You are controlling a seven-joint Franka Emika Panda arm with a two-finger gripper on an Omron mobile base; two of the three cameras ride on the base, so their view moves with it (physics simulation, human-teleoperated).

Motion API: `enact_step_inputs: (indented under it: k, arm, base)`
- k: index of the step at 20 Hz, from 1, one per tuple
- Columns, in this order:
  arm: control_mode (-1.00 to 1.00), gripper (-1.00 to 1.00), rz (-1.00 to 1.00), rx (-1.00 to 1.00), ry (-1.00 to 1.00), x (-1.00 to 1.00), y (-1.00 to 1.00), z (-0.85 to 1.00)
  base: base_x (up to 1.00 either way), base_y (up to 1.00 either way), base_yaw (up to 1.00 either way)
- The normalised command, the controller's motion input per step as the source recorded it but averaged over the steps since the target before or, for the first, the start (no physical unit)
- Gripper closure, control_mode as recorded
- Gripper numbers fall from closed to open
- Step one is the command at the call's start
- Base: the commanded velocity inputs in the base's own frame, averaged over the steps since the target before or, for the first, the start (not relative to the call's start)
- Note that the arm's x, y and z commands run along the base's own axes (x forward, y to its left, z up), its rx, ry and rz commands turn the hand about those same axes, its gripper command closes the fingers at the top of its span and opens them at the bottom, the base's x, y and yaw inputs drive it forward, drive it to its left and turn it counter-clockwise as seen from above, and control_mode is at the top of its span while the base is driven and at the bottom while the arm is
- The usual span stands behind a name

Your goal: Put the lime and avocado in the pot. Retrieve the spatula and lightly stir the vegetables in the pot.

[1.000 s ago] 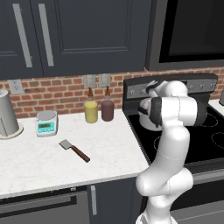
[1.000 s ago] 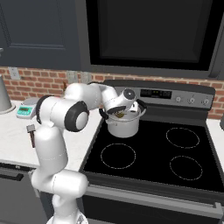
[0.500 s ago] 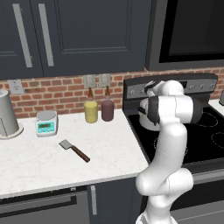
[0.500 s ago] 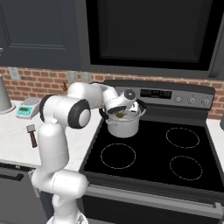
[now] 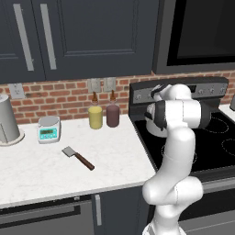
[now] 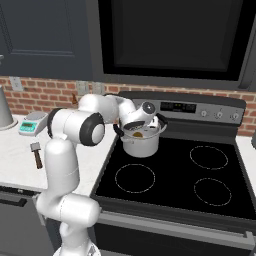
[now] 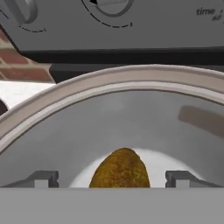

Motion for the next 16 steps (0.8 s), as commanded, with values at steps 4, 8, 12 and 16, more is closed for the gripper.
enact_step_inputs:
  k: [4,8,12,16]
  arm:
    - [-1.00,-1.00,0.00,0.00,0.00,0.00,0.00,0.00]
    - [-1.00,-1.00,-0.01,0.00,-0.01,-0.06,0.00,0.12]
    - [-1.00,-1.00,-0.02,0.00,-0.06,-0.29,0.00,0.45]
    - [-1.00,-1.00,0.00,0.01,-0.03,-0.28,0.00,0.52]
  base:
    - [0.00,0.00,0.00]
    - [0.00,0.00,0.00]
    - [0.00,0.00,0.00]
    - [0.00,0.00,0.00]
